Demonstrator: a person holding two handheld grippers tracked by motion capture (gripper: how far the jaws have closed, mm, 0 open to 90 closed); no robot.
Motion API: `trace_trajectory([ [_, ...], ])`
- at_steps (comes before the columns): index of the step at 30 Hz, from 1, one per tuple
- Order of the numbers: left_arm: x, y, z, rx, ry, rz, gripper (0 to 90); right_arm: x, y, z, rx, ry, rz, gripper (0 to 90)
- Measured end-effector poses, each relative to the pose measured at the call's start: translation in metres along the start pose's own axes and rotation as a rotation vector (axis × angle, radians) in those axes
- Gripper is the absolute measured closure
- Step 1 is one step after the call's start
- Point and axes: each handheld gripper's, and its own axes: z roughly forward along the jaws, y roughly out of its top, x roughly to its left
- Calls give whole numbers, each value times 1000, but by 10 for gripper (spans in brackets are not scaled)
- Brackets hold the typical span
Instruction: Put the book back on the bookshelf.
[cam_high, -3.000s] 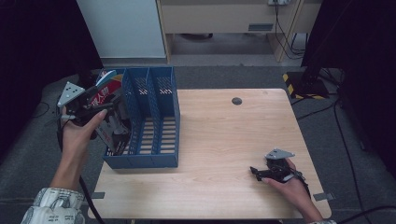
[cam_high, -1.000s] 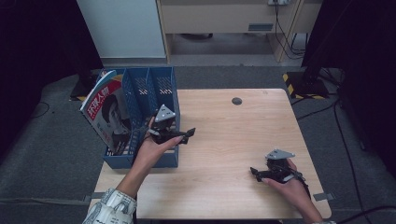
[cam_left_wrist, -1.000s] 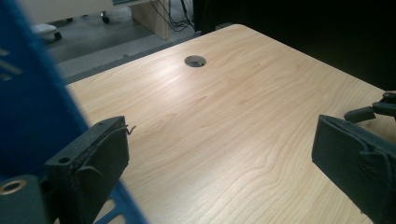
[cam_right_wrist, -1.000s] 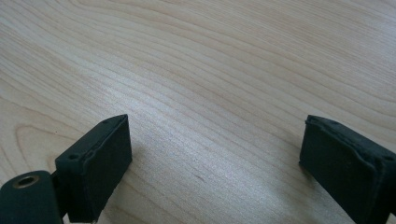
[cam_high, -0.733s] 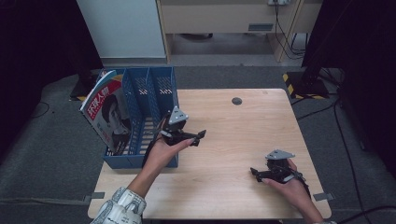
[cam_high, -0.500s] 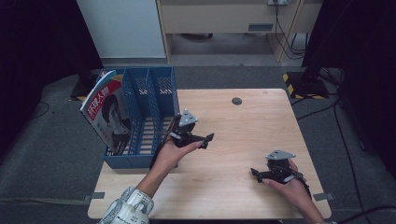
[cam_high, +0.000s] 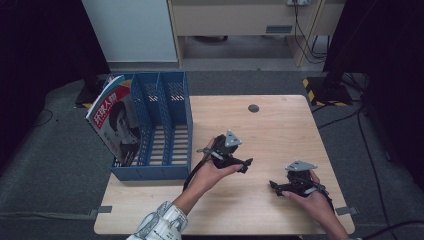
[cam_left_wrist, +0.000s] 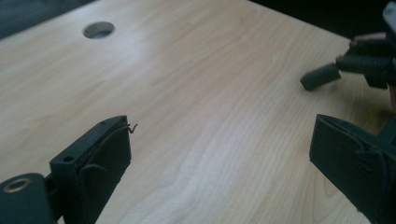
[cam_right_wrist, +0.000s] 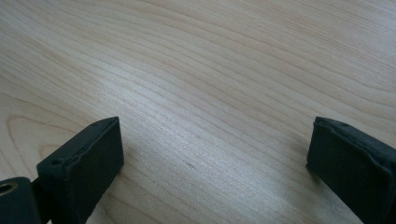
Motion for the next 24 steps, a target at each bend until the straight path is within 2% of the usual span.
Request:
trace_trajectory([
  [6, -10, -14, 24, 51, -15, -11, 54, -4, -2, -2, -4, -14, 15, 41],
  [9, -13, -19, 36, 89, -1, -9, 55, -4, -2, -2, -3, -12, 15, 41],
  [12, -9, -24, 45, 125, 29, -8, 55, -4, -2, -2, -2, -12, 17, 41],
  [16, -2, -27, 51, 131, 44, -65, 56, -5, -3, -3, -3, -12, 10, 41],
  [24, 7, -36, 58, 148, 94, -84, 62, -5, -3, -3, -2, -11, 9, 40],
])
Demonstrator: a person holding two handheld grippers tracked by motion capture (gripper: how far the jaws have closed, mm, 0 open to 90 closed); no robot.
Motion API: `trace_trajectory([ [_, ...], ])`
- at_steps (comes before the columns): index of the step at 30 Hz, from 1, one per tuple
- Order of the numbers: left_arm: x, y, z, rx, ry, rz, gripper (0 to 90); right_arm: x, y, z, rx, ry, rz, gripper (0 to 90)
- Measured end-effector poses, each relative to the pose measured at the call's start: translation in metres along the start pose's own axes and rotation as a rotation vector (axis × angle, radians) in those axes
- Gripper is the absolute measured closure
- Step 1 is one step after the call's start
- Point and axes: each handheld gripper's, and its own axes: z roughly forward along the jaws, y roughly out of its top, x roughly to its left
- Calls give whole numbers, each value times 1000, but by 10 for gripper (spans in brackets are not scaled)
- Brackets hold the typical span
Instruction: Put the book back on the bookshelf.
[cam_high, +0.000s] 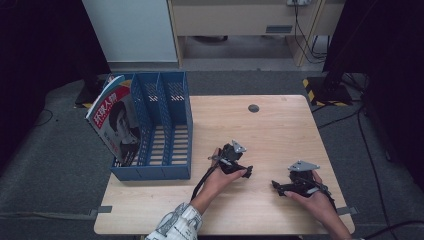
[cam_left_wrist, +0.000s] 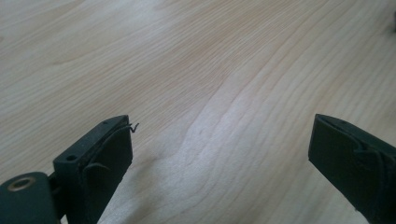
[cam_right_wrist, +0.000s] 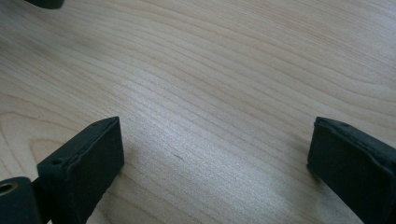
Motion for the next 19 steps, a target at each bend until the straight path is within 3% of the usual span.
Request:
trace_trajectory([
  [8, 8, -10, 9, 21, 45, -10, 61, 1, 0, 0, 3, 1, 9, 39],
  [14, 8, -15, 11, -16, 52, -4, 36, 0, 0, 0, 1, 1, 4, 39],
  [19, 8, -15, 11, -14, 57, -10, 28, 0, 0, -1, 2, 0, 4, 39],
])
